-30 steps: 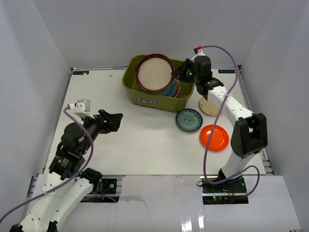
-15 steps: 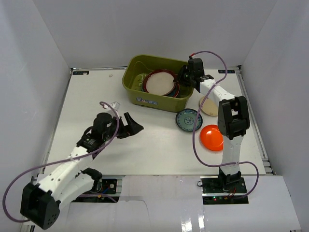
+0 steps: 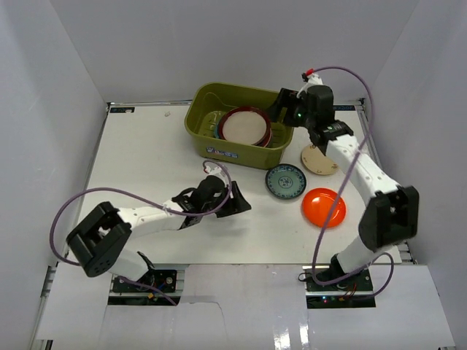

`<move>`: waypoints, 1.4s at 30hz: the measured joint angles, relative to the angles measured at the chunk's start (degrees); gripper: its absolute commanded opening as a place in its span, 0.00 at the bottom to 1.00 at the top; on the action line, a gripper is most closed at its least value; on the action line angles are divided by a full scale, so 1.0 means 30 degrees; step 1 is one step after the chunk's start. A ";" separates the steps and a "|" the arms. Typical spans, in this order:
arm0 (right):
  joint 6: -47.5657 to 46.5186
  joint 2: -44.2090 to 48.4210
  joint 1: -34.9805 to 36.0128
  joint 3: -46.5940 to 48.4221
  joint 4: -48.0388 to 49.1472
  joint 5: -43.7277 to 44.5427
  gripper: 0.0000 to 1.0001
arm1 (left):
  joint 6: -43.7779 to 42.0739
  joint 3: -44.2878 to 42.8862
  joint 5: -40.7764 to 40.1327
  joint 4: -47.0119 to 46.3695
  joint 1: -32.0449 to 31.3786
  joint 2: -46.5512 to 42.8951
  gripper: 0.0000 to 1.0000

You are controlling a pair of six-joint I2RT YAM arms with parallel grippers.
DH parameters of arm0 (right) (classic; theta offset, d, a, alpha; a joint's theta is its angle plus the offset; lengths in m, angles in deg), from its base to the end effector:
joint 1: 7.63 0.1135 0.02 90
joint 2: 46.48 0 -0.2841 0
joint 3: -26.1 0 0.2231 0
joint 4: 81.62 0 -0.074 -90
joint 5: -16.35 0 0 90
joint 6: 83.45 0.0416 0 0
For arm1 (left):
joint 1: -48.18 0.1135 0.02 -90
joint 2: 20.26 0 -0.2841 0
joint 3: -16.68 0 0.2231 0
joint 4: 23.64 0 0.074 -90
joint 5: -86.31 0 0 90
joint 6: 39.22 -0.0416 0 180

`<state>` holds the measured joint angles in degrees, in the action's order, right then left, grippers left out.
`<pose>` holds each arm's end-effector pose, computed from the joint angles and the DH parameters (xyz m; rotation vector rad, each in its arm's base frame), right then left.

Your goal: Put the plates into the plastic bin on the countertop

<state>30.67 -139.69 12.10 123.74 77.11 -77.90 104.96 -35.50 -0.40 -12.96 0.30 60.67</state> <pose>0.3462 0.1274 0.3809 0.0206 1.9071 0.5939 0.1726 -0.1945 0.2134 -0.1020 2.4611 -0.9490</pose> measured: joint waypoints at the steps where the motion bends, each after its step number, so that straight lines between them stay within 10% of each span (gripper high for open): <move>1: -0.0131 0.1326 -0.0044 -0.0954 -0.0007 0.0087 0.75 | 0.0124 -0.0423 -0.0495 -0.0262 -0.0372 0.0576 0.66; 6: 0.0372 0.8903 -0.0160 -0.7737 0.1253 0.0226 0.27 | 0.0831 -0.3257 -0.3905 -0.1508 -0.2229 0.4393 0.65; 12: 0.1829 1.6662 -0.0160 -1.5074 0.0036 0.0219 0.12 | 0.1858 -0.6186 -0.7337 -0.2200 -0.2878 0.8568 0.66; 19: 0.2681 2.2265 -0.0160 -1.8418 -0.2718 0.0211 0.12 | 0.2565 -0.9216 -0.9304 -0.2543 -0.2922 1.1300 0.62; 27: 0.3111 2.3882 -0.0160 -1.9416 -0.5020 0.0073 0.17 | 0.3344 -1.0324 -1.0695 -0.2922 -0.2994 1.2815 0.00; 32: 0.3002 2.2855 -0.0160 -1.8819 -0.5508 -0.0029 0.39 | 0.3716 -0.9311 -1.0979 -0.3643 -0.2994 1.2349 0.00; 42: 0.2382 1.7682 -0.0787 -1.6691 -0.3818 0.2951 0.41 | 0.1996 -0.1020 -1.0637 -0.3526 -0.3388 0.4087 0.00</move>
<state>37.82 -86.65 9.74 73.67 65.65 -69.05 110.95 -38.56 -32.32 -23.54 -9.86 72.93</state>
